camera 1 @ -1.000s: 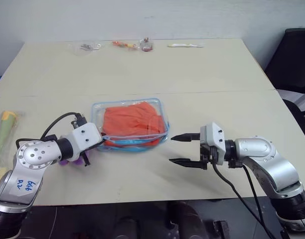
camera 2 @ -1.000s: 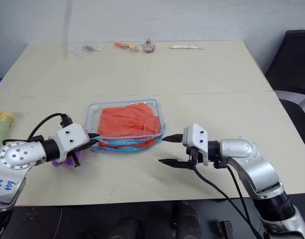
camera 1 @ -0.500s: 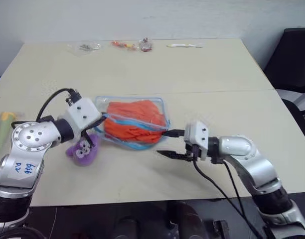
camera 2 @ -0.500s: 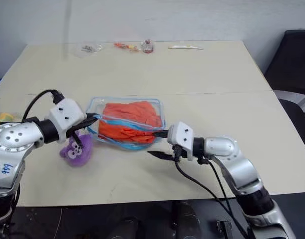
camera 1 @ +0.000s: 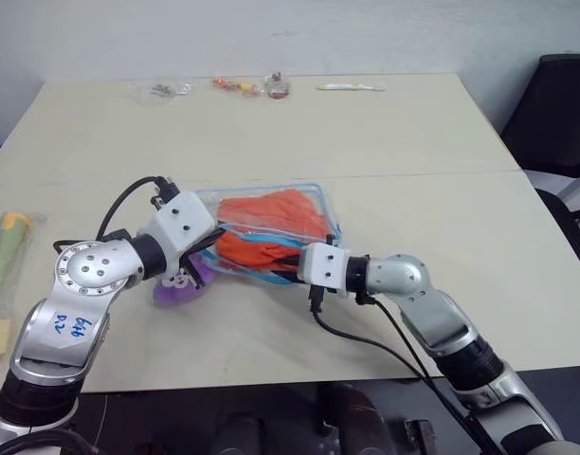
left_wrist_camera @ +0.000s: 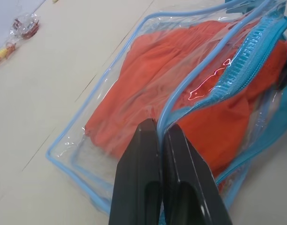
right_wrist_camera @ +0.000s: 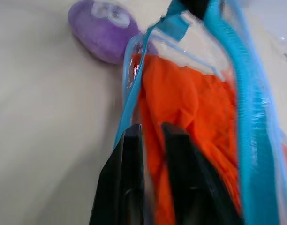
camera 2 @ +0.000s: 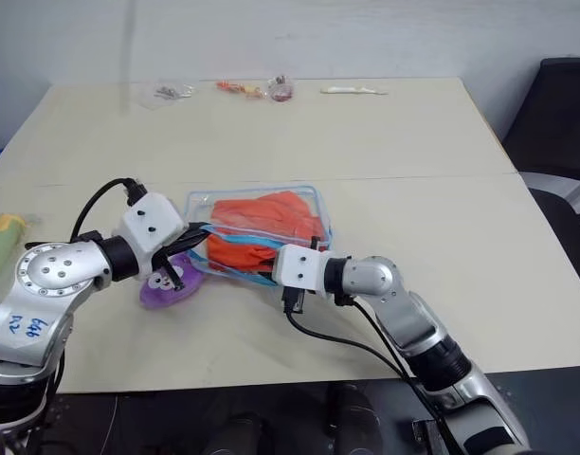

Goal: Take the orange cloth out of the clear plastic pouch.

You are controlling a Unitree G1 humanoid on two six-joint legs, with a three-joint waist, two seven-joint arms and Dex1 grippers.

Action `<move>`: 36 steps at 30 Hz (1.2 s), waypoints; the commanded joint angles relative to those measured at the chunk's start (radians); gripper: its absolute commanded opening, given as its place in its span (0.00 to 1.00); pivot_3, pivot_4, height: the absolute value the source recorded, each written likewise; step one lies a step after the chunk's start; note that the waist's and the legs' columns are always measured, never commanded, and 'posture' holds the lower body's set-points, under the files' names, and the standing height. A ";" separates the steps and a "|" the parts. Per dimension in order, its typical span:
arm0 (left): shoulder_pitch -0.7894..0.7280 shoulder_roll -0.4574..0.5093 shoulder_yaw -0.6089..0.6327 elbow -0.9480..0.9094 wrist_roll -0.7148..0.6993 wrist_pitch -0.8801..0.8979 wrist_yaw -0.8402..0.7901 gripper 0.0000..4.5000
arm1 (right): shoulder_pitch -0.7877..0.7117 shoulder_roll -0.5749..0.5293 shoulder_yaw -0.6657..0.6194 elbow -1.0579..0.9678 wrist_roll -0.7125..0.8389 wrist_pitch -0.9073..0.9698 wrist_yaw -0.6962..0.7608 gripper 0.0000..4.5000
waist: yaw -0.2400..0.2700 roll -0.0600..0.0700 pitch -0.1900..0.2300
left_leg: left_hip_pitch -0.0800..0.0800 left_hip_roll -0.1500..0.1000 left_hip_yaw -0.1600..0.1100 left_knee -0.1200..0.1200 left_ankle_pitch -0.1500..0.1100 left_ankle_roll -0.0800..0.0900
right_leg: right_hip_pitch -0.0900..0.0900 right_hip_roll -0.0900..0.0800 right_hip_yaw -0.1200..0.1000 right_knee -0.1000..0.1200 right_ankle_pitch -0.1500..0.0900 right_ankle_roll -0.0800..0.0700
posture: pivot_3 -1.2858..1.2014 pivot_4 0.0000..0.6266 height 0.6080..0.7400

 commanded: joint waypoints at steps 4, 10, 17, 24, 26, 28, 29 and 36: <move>-0.011 -0.010 -0.001 -0.050 -0.005 0.008 0.021 0.00 | -0.028 0.018 0.039 0.081 -0.172 -0.150 -0.109 0.43 | 0.000 0.000 0.000 | 0.000 0.000 0.000 0.000 0.000 0.000 | 0.000 0.000 0.000 0.000 0.000 0.000 | 0.52 0.24 1.00; -0.003 -0.028 -0.008 -0.072 -0.009 0.024 0.033 0.00 | -0.031 0.002 0.036 0.132 -0.232 -0.224 -0.119 0.43 | 0.000 0.000 0.000 | 0.000 0.000 0.000 0.000 0.000 0.000 | 0.000 0.000 0.000 0.000 0.000 0.000 | 0.52 0.24 1.00; -0.006 -0.035 -0.011 -0.061 -0.003 0.020 0.038 0.00 | -0.025 -0.003 0.034 0.157 -0.294 -0.265 -0.146 0.65 | 0.000 0.000 0.000 | 0.000 0.000 -0.001 0.000 0.000 0.000 | 0.000 0.000 0.000 0.000 0.000 0.000 | 0.52 0.24 1.00; -0.005 -0.045 -0.013 -0.071 -0.010 0.030 0.041 0.00 | -0.050 0.021 0.053 0.215 -0.378 -0.299 -0.198 0.78 | -0.002 0.000 0.000 | 0.000 0.001 0.000 0.000 0.000 0.000 | 0.001 0.000 0.000 0.000 0.000 0.000 | 0.52 0.24 1.00; -0.006 -0.051 -0.014 -0.074 -0.012 0.035 0.044 0.00 | -0.063 0.037 0.056 0.237 -0.396 -0.295 -0.212 0.78 | -0.002 0.000 0.000 | 0.001 0.001 0.000 0.000 0.000 0.000 | 0.001 0.000 0.001 0.000 0.000 0.000 | 0.52 0.24 1.00; -0.005 -0.058 -0.018 -0.078 -0.014 0.041 0.048 0.00 | -0.094 0.064 0.058 0.283 -0.413 -0.281 -0.231 0.78 | -0.003 0.000 0.000 | 0.001 0.001 0.000 0.000 0.000 0.000 | 0.001 0.000 0.001 0.000 0.000 0.000 | 0.52 0.24 1.00; -0.005 -0.060 -0.020 -0.080 -0.014 0.043 0.049 0.00 | -0.109 0.073 0.061 0.305 -0.424 -0.279 -0.239 0.78 | -0.003 0.000 0.000 | 0.001 0.001 0.000 0.000 0.000 0.000 | 0.001 0.000 0.001 0.001 0.000 0.000 | 0.52 0.24 1.00; -0.006 -0.073 -0.026 -0.080 -0.012 0.050 0.062 0.00 | -0.185 0.098 0.103 0.442 -0.516 -0.302 -0.287 0.78 | -0.003 -0.001 0.000 | 0.001 0.001 -0.001 0.001 0.000 0.000 | 0.002 -0.001 0.001 0.000 0.000 0.000 | 0.52 0.24 1.00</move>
